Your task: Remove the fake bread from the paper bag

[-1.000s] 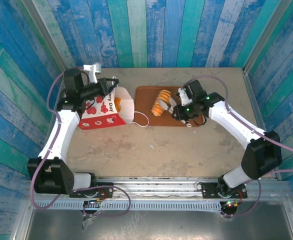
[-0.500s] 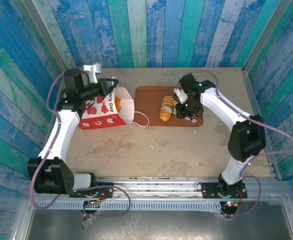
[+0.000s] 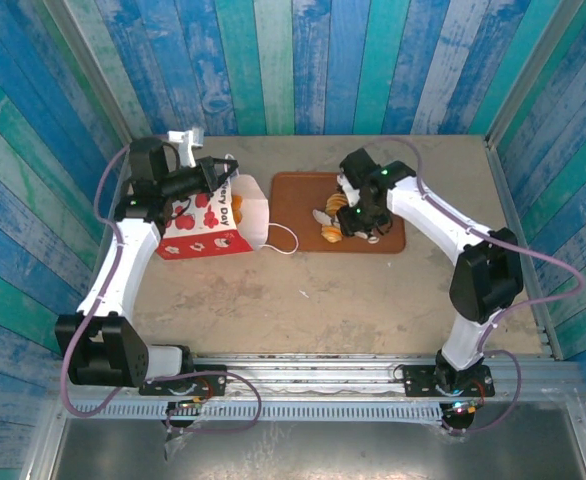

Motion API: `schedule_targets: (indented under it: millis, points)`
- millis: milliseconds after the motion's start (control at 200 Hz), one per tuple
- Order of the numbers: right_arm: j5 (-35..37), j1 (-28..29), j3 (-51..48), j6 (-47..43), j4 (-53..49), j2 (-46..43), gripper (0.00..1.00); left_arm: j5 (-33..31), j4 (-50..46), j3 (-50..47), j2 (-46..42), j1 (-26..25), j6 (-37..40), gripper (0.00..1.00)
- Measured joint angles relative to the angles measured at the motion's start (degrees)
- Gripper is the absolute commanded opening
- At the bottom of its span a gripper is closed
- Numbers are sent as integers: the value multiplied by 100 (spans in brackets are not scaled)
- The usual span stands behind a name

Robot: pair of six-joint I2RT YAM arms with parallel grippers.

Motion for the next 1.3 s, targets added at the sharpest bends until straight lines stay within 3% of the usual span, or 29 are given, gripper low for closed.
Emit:
schedule_targets:
  millis: [296, 681, 1302]
  points:
    - [603, 673, -170, 1008, 2, -55, 64, 87, -7, 2, 98, 0, 107, 0]
    - [695, 612, -509, 1307, 94, -50, 59, 197, -37, 2, 136, 0, 212, 0]
    - [293, 114, -667, 874, 291, -66, 59, 197, -42, 2, 136, 0, 205, 0]
